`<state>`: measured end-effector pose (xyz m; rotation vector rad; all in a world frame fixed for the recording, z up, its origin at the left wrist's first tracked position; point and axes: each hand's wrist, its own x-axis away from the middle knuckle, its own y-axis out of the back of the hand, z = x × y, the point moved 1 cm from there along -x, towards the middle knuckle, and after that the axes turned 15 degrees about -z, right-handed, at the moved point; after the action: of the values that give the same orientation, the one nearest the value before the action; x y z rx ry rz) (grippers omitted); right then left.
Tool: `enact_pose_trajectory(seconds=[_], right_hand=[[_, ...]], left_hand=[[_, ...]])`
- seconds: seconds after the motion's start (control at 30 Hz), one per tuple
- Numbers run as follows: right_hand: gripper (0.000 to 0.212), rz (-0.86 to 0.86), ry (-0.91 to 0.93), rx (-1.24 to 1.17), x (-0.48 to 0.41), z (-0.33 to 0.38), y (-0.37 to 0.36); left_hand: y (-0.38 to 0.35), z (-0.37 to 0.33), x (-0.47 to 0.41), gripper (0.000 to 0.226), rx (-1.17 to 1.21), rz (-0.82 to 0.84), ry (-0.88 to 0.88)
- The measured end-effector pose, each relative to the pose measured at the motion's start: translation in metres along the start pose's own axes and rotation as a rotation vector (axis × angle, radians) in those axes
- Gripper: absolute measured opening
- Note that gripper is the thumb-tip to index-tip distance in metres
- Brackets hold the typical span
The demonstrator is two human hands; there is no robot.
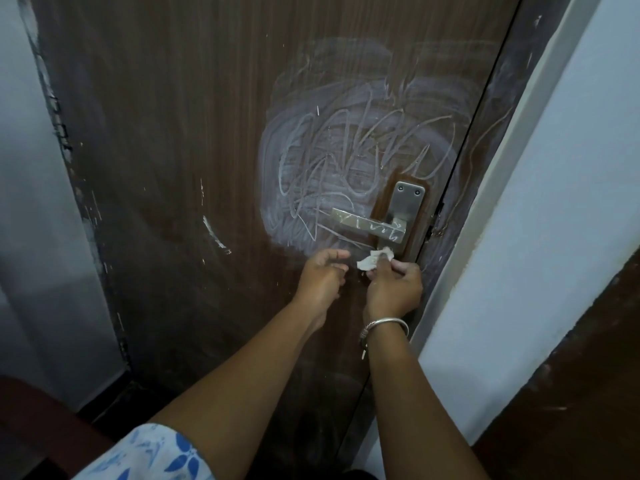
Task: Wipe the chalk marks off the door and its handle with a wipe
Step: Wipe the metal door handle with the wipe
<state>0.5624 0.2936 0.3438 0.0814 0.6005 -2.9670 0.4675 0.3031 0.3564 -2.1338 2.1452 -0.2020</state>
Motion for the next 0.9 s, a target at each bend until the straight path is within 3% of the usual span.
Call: enact_pose_trajectory(seconds=[0.47, 0.67, 0.77, 0.9], right_hand=[[0.013, 0.067, 0.069, 0.108, 0.000, -0.007, 0.001], [0.018, 0.043, -0.126, -0.041, 0.003, 0.001, -0.006], [0.016, 0.073, -0.077, -0.003, 0.006, 0.002, 0.000], [0.014, -0.009, 0.058, 0.017, 0.008, 0.012, 0.015]], left_hand=[[0.008, 0.006, -0.004, 0.029, -0.009, -0.019, 0.016], [0.006, 0.005, -0.001, 0.029, 0.012, -0.027, 0.017], [0.010, 0.003, -0.003, 0.028, -0.002, -0.026, -0.007], [0.016, 0.002, -0.005, 0.030, 0.071, -0.066, -0.032]])
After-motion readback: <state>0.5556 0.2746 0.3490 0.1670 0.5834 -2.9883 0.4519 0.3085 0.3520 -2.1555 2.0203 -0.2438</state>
